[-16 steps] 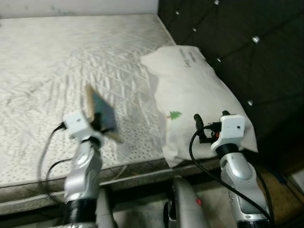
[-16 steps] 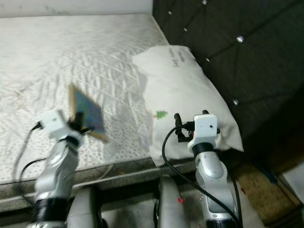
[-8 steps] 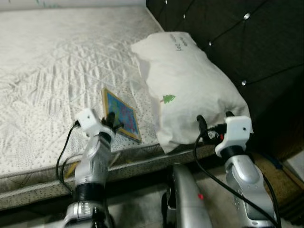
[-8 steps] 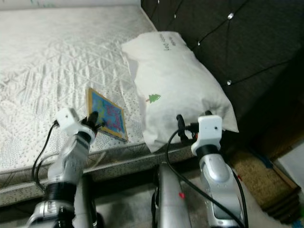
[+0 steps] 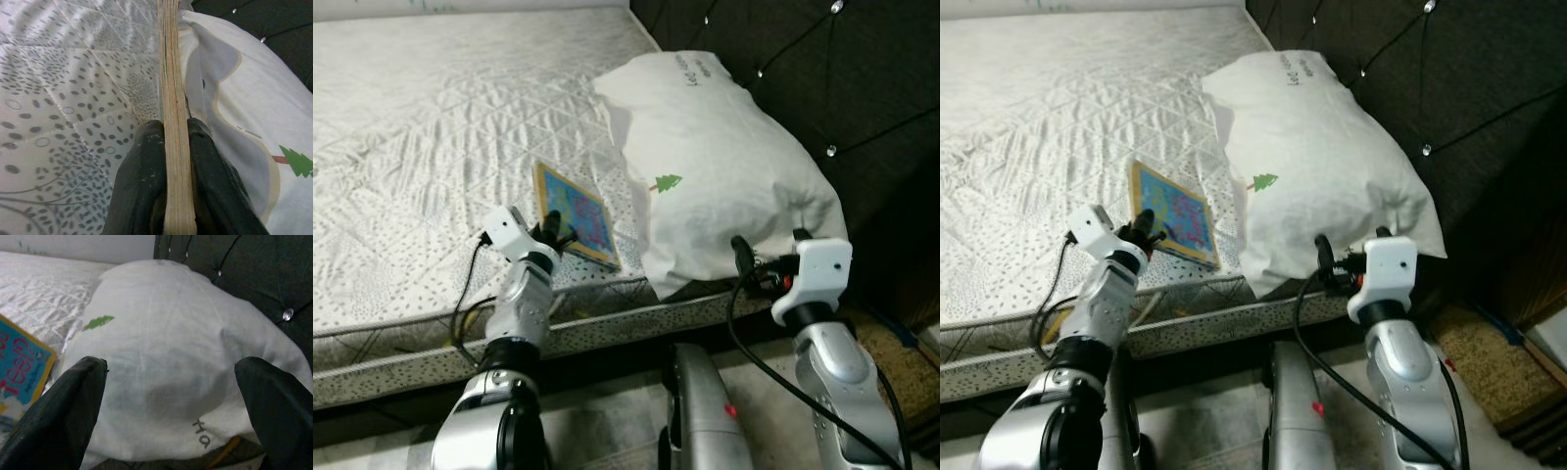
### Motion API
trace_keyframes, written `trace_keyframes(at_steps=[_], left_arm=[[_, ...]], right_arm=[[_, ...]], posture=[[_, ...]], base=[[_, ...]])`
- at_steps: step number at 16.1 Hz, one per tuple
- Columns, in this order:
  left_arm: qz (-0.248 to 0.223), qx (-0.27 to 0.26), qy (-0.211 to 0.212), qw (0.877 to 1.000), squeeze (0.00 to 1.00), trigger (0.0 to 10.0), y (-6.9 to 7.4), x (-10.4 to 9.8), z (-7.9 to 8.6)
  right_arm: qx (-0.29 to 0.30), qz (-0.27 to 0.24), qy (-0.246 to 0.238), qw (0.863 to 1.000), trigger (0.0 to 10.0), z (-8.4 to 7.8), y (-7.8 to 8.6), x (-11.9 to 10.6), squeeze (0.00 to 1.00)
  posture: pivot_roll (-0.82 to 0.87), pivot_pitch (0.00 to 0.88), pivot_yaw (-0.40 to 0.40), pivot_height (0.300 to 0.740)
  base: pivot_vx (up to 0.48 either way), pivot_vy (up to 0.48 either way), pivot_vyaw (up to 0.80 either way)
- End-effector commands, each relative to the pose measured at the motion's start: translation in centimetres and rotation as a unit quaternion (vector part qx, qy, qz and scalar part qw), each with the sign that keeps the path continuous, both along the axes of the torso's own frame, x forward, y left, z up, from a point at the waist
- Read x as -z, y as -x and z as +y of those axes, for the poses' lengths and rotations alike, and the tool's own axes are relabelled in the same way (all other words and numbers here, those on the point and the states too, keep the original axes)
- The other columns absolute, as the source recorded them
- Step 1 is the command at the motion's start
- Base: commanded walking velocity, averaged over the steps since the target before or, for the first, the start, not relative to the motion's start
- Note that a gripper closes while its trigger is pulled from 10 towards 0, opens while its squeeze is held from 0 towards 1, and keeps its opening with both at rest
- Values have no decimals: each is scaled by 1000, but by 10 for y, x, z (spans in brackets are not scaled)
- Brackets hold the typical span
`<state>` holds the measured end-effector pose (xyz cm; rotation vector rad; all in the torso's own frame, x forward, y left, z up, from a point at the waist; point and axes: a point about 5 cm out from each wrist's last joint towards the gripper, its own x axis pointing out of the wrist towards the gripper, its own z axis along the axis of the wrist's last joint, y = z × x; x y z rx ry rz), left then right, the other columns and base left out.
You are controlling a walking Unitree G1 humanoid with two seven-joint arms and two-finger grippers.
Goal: Clean up the room
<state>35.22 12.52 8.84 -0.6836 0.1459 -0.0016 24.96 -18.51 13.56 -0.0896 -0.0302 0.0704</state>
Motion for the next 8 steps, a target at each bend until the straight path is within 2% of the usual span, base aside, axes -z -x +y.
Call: trace_keyframes(at_steps=[1, 3, 4, 5, 8], left_arm=[[11, 14, 8, 1000, 0, 10000, -1, 4, -10], [7, 18, 22, 1000, 0, 10000, -5, 1, -17], [11, 27, 48, 998, 0, 10000, -7, 0, -28], [13, 38, 53, 998, 0, 10000, -7, 1, -36], [69, 63, 71, 993, 0, 10000, 5, 22, -53]], right_arm=[[-1, -7, 4, 1000, 10000, -3, 2, -6, 0], [0, -6, 7, 1000, 10000, -5, 2, -8, 0], [-2, -4, 9, 1000, 10000, -5, 2, -9, 0], [-5, -5, 9, 1000, 10000, -4, 1, -9, 0], [-13, -6, 7, 1000, 10000, 1, -2, -10, 0]], posture=[[-240, 108, -39, 506], [-253, 105, -45, 506], [-251, 104, -48, 506], [-249, 100, -48, 506], [-249, 93, -50, 506]], base=[[0, 0, 0], [0, 0, 0], [0, 0, 0], [0, 0, 0], [0, 0, 0]])
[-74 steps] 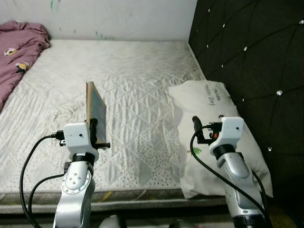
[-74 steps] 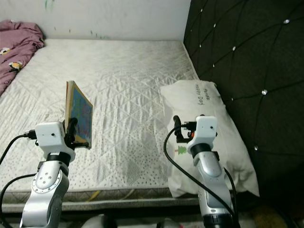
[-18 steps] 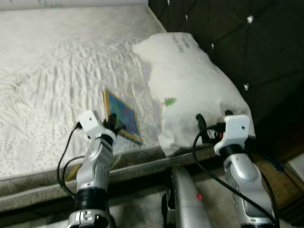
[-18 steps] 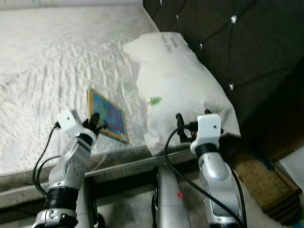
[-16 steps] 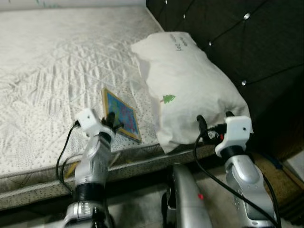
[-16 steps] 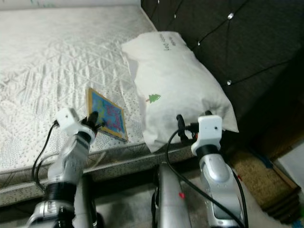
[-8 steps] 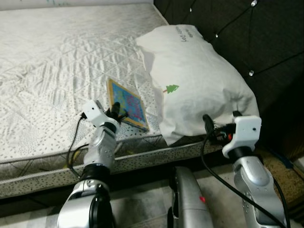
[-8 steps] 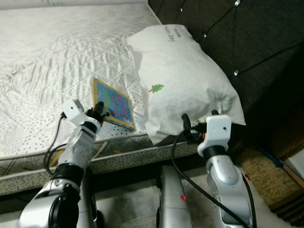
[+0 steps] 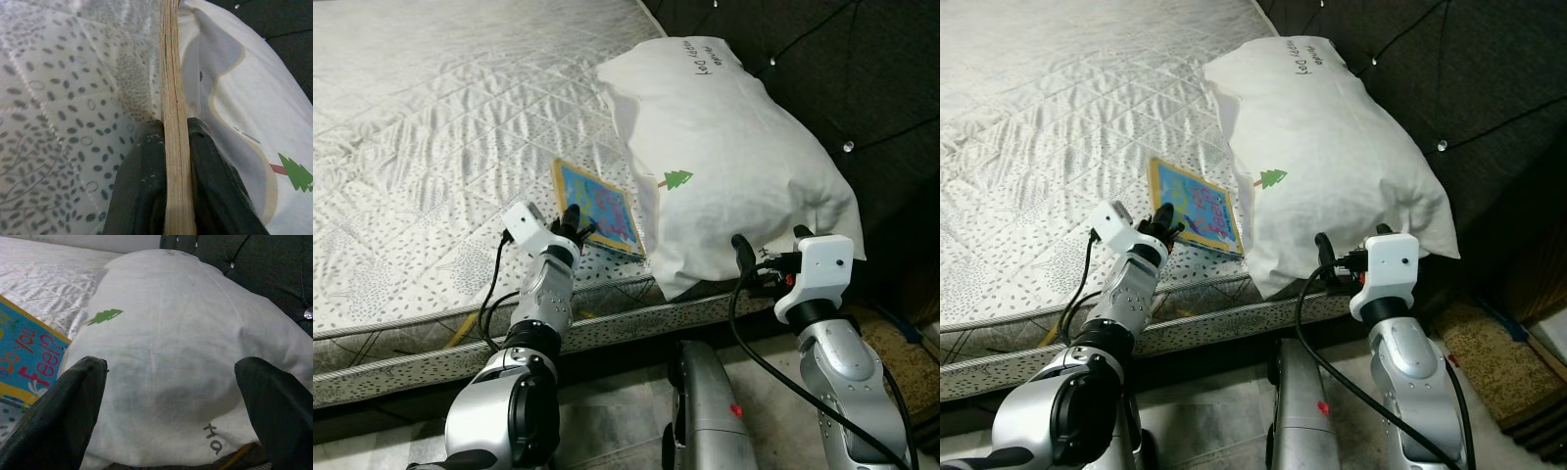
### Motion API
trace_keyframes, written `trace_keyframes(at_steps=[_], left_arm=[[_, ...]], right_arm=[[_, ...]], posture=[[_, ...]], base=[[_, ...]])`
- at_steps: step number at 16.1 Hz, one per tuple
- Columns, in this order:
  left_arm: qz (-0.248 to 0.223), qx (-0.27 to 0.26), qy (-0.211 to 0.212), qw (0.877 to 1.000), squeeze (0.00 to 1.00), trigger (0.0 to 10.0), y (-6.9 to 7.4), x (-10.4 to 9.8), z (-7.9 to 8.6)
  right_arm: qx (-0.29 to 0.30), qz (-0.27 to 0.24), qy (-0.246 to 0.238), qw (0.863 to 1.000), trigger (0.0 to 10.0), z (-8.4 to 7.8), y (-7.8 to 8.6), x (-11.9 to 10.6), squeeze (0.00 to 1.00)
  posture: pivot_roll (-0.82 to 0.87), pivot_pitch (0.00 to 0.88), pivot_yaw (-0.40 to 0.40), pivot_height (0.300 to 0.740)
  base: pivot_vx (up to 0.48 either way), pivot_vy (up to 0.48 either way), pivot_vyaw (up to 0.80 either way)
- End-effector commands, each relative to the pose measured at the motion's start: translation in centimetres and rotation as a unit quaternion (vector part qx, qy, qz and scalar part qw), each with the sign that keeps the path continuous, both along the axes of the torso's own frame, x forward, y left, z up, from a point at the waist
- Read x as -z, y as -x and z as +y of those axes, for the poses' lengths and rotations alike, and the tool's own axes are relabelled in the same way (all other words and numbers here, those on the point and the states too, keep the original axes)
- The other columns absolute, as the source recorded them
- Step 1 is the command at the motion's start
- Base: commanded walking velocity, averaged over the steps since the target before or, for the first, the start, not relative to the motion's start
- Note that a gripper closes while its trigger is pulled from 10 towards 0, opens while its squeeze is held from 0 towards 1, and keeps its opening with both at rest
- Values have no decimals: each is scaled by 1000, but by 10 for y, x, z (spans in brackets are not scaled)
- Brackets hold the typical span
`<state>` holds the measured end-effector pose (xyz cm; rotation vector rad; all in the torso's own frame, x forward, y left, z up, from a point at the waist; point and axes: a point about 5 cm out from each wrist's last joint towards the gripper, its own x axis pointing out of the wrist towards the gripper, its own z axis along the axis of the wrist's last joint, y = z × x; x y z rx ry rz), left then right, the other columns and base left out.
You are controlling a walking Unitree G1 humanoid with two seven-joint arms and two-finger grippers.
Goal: Clean up the room
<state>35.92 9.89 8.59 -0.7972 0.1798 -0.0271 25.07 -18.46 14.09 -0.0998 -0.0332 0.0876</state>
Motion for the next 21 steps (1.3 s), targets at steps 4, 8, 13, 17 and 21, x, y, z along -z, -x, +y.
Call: trace_keyframes(at_steps=[4, 8, 13, 17, 21], left_arm=[[60, 77, 12, 995, 0, 10000, 19, 27, -40], [67, 115, 13, 991, 0, 10000, 25, 32, -52], [66, 118, 30, 990, 0, 10000, 24, 28, -60], [69, 121, 26, 990, 0, 10000, 29, 31, -65], [89, 120, 20, 989, 1000, 10000, 32, 37, -63]], right_arm=[[-7, -6, 6, 1000, 10000, -1, -4, -4, 0], [-12, -9, 6, 1000, 10000, 3, -6, -4, 0], [-10, -12, 9, 1000, 10000, 2, -7, -3, 0], [-12, -13, 9, 1000, 10000, 3, -9, -2, 0], [-16, -15, 8, 1000, 10000, 5, -12, -2, 0]], posture=[[-240, 84, -46, 506], [-238, 72, -40, 506], [-241, 69, -35, 506], [-229, 64, -39, 506], [-226, 59, -38, 506]], base=[[0, 0, 0], [0, 0, 0], [0, 0, 0], [0, 0, 0], [0, 0, 0]])
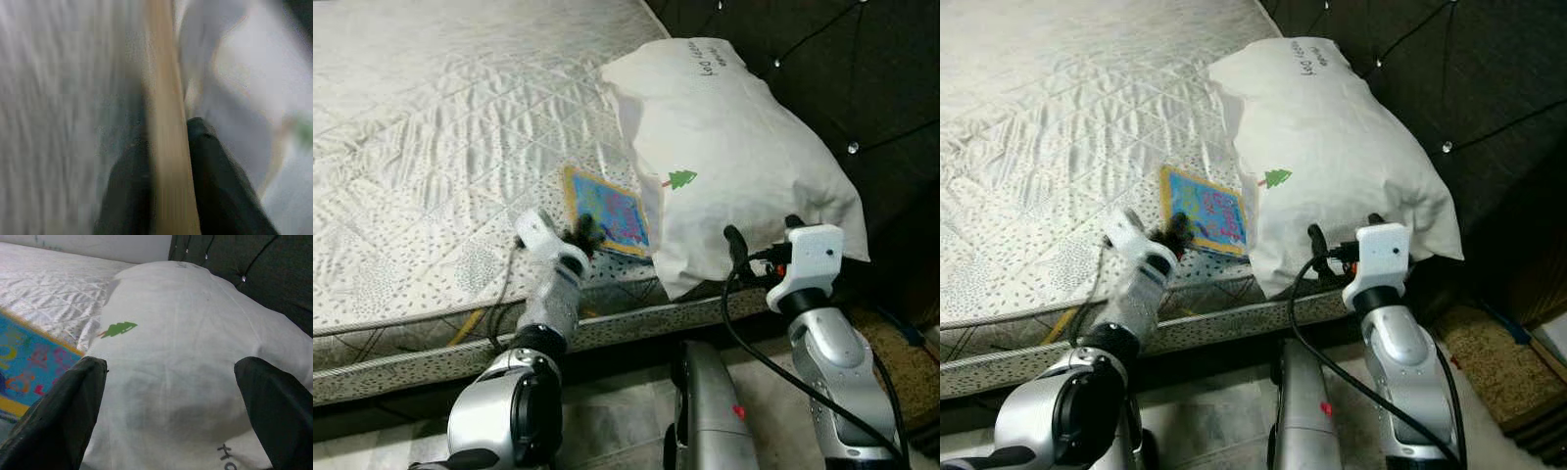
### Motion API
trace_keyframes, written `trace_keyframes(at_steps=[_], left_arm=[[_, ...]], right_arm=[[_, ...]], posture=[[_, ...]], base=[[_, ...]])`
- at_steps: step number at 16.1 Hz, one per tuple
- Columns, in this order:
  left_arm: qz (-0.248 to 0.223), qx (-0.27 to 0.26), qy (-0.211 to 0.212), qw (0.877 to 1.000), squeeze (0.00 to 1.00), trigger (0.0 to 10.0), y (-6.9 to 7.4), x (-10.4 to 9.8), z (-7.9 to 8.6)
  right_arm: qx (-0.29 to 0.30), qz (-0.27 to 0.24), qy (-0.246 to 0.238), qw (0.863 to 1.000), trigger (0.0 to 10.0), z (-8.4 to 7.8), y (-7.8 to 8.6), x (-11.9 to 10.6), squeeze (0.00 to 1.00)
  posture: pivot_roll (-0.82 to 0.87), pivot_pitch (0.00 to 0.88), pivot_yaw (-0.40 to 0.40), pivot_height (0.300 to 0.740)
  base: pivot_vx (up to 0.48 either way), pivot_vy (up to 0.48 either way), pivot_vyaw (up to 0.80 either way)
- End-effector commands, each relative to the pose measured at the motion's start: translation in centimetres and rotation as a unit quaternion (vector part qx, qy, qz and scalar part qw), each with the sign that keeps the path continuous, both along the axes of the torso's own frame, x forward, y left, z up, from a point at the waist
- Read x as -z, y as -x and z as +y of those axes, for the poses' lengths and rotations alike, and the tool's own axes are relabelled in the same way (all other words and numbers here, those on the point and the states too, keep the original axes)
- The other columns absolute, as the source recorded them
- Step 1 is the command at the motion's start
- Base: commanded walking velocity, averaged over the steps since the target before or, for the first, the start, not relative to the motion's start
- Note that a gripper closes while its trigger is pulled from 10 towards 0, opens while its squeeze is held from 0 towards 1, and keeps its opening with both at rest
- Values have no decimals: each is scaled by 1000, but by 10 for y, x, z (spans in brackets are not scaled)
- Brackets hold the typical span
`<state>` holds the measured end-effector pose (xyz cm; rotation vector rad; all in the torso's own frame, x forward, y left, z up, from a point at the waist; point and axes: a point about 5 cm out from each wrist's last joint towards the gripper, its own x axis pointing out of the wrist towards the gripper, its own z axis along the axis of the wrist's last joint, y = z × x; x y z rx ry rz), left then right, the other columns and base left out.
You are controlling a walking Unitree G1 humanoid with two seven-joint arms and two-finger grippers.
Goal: Clean up the room
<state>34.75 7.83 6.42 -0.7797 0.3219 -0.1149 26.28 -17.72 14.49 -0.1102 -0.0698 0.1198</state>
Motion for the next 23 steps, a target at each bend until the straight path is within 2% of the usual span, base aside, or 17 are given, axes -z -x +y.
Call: trace_keyframes(at_steps=[1, 4, 8, 10, 14, 15, 17, 19, 21, 23], left_arm=[[44, 52, 18, 998, 1000, 10000, 19, 15, -42], [34, 50, 4, 998, 1000, 10000, 16, 12, -37], [20, 39, -50, 998, 1000, 10000, 9, 9, -19], [16, 27, -76, 997, 1000, 10000, 4, 6, -3], [6, 16, -111, 994, 1000, 10000, -4, 0, 19], [1, -1, -121, 993, 1000, 10000, -7, -3, 29], [1, -4, -133, 991, 1000, 10000, -9, -5, 37], [14, 16, -160, 987, 1000, 10000, -8, -2, 40], [48, 75, -232, 969, 1000, 10000, -4, 7, 41], [61, 77, -262, 960, 1000, 10000, -6, 6, 48]], right_arm=[[2, 2, 3, 1000, 10000, -2, 0, 2, 0], [5, 1, 3, 1000, 10000, -3, 0, 3, 0], [5, -3, 0, 1000, 10000, -1, -4, 3, 0], [3, -4, -2, 1000, 10000, 1, -6, 3, 0], [3, -5, -5, 1000, 10000, 2, -8, 4, 0], [3, -7, -6, 1000, 10000, 2, -9, 5, 0], [4, -8, -6, 1000, 10000, 3, -10, 5, 0], [3, -8, -7, 1000, 10000, 4, -10, 6, 0], [0, -7, -8, 1000, 10000, 5, -11, 7, 0], [-2, -7, -9, 1000, 10000, 5, -11, 8, 0]], posture=[[-226, 58, -36, 506], [-224, 53, -32, 506], [-206, 42, -29, 506], [-194, 36, -28, 506], [-187, 31, -23, 506], [-183, 27, -20, 506], [-179, 25, -16, 506], [-176, 22, -17, 506], [-171, 21, -16, 506], [-169, 20, -14, 506]], base=[[0, 0, 0], [0, 0, 0], [0, 0, 0], [0, 0, 0], [0, 0, 0], [0, 0, 0], [0, 0, 0], [0, 0, 0], [0, 0, 0], [0, 0, 0]])
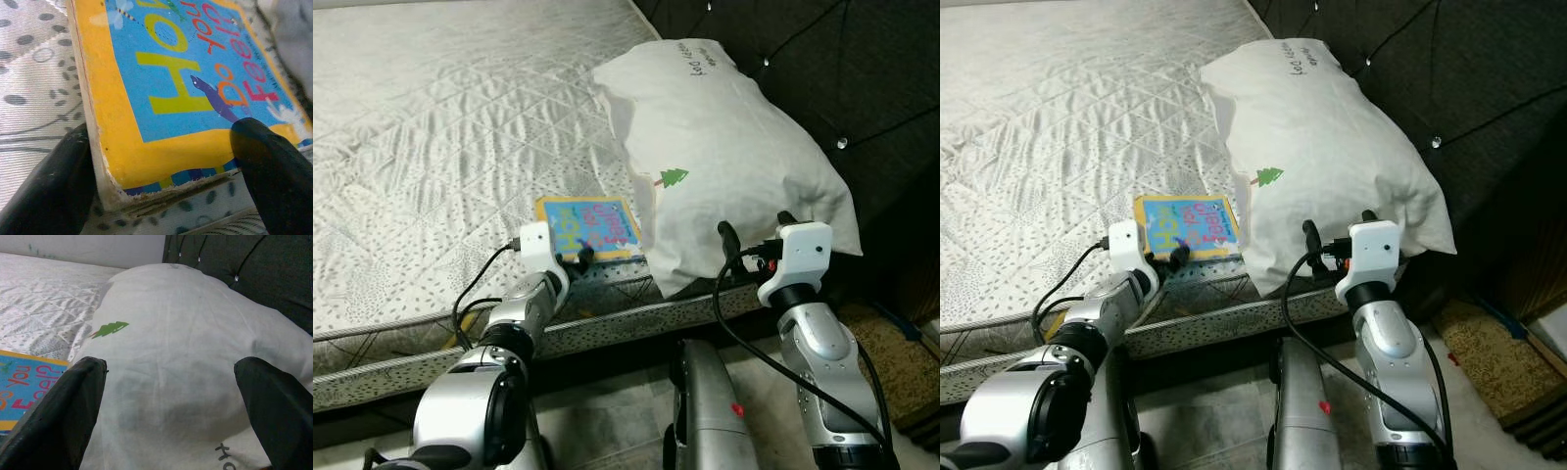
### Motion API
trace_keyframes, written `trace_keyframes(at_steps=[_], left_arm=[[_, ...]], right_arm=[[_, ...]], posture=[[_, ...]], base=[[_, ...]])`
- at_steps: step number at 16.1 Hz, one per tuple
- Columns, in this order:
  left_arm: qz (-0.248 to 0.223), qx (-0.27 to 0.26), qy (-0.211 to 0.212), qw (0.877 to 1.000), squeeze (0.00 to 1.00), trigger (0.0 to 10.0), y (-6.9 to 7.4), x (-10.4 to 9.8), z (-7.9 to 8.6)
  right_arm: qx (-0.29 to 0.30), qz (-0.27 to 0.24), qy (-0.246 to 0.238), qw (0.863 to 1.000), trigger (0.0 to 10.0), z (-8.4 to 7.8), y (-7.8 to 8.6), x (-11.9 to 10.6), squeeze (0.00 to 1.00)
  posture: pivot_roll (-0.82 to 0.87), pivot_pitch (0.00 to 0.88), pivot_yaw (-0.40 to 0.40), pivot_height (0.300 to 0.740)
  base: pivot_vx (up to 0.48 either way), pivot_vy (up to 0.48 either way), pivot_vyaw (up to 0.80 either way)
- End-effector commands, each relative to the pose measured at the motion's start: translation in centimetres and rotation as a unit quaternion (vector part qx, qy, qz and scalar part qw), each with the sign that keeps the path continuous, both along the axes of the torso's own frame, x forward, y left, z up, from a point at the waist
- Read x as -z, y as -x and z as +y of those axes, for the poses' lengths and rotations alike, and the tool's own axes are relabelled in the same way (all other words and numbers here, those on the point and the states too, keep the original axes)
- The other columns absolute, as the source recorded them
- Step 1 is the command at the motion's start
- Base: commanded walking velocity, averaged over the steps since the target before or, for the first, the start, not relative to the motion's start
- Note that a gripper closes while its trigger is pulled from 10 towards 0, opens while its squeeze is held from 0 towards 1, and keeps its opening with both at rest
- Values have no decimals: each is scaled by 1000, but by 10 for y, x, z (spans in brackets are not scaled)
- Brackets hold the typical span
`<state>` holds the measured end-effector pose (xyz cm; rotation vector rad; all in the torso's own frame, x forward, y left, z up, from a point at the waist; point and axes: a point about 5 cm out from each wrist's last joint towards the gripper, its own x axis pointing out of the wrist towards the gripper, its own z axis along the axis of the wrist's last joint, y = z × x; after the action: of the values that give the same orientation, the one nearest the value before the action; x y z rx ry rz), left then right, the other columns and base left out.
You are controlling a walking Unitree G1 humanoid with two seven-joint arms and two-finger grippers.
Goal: Clean up the room
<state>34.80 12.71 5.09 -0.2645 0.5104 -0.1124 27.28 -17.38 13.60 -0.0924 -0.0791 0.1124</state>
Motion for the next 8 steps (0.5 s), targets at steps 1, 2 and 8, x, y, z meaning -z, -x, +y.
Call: trace_keyframes(at_steps=[1, 2, 8], left_arm=[[5, 9, -38, 999, 1000, 10000, -7, -8, 5], [10, 22, -69, 997, 1000, 10000, -8, -10, 11], [0, 4, -146, 989, 1000, 10000, -14, -23, 53]], right_arm=[[-6, -2, -1, 1000, 10000, 3, -1, 0, 0], [-7, -2, -1, 1000, 10000, 3, -1, 0, 0], [-8, -2, 1, 1000, 10000, 1, -2, 2, 0]], posture=[[-168, 20, -12, 506], [-167, 19, -11, 506], [-163, 12, -7, 506]], base=[[0, 0, 0], [0, 0, 0], [0, 0, 0]])
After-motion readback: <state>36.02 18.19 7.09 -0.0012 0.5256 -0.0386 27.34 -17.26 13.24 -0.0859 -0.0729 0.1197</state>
